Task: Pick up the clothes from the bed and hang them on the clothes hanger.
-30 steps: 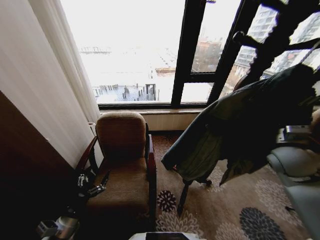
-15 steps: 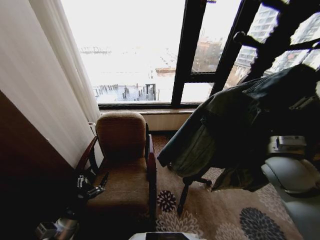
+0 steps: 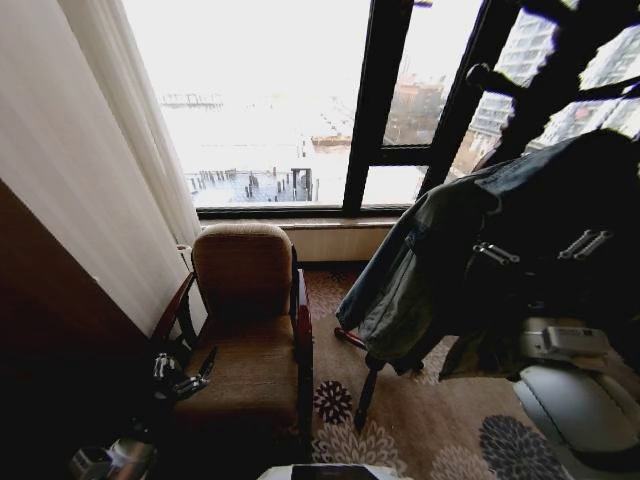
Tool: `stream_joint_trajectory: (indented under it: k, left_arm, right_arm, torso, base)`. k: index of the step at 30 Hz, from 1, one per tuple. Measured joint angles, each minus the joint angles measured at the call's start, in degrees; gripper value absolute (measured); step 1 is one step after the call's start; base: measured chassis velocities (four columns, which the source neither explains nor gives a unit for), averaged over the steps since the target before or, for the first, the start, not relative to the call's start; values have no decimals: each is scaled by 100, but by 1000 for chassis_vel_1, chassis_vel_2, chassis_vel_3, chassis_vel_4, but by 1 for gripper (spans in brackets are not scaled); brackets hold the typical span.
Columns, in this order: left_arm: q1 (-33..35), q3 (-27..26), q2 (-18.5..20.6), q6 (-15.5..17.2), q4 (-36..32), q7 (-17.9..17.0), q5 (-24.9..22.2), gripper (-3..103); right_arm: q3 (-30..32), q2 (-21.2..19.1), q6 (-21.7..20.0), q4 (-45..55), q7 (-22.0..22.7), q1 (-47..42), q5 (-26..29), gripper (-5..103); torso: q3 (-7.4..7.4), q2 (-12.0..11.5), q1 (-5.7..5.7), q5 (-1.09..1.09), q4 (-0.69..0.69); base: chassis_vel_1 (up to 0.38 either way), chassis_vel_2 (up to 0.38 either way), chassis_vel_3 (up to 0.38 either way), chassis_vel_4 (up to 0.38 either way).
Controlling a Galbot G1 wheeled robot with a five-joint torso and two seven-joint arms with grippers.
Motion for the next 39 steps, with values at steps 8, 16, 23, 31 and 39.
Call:
stream_joint_trajectory:
  k: [8,16,23,31,39]
  left_arm:
    - [-27,-27,47,-16,22,-124,81,100]
    - [-25,-144,24,-20,48,-283,183,100]
    - [-47,-161,33,-20,62,-364,251,100]
    - [-140,-152,297,25,52,-631,364,100]
    - [-921,-346,1409,146,534,-975,267,100]
  right_arm:
    - [-475,1109,486,18,-118,-632,718,100]
    - [-951,1933,800,2,-63,-1302,1222,100]
    - [-1460,2233,1280,-7,-324,-2022,605,100]
    - [-1782,2218,1493,-10,-406,-2281,246,100]
    - [-1758,1849,1350,-86,-557,-1963,362,100]
  torso:
    - [0,0,0,1,-1]
    - [0,0,0,1,1]
    - [0,0,0,2,-1]
    - [0,0,-1,1,1]
    - [1,-1,1,2,-2]
  base:
    - [0,0,0,0]
    - [0,0,0,0]
    - [0,0,0,0]
    - [0,0,0,0]
    - [0,0,0,0]
